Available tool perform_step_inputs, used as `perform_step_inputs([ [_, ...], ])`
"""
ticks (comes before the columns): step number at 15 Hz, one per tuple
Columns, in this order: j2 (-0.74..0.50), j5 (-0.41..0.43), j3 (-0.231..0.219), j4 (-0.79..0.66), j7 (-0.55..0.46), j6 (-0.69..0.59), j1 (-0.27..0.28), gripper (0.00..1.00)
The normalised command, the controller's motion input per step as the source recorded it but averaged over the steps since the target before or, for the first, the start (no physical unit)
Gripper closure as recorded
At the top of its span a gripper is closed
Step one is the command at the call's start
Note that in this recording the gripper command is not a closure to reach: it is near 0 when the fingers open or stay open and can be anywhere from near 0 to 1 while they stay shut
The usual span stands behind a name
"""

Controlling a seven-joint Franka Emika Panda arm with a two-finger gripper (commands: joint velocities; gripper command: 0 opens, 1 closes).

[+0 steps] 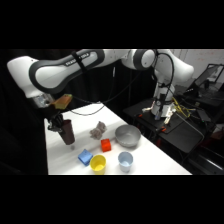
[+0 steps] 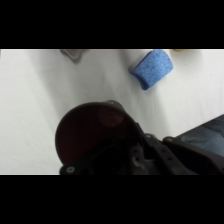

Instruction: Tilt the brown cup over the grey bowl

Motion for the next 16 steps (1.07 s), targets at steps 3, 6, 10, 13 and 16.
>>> perform_step_inputs([
  [3,-0.03,0.118,0.055,-0.17,0.08,0.22,-0.012,0.13],
  [6,-0.10,0.072,0.026,-0.20,0.06,0.18,-0.004,0.00],
  [10,-0.25,-0.021,-0.037,-0.23,0.06,0.10,0.024,0.00],
  [13,-0.33,-0.056,-0.055,-0.29,0.05,0.00,0.040,0.00],
  [16,-0.44,-0.050,-0.031,-0.41,0.02,-0.05,0.058,0.00],
])
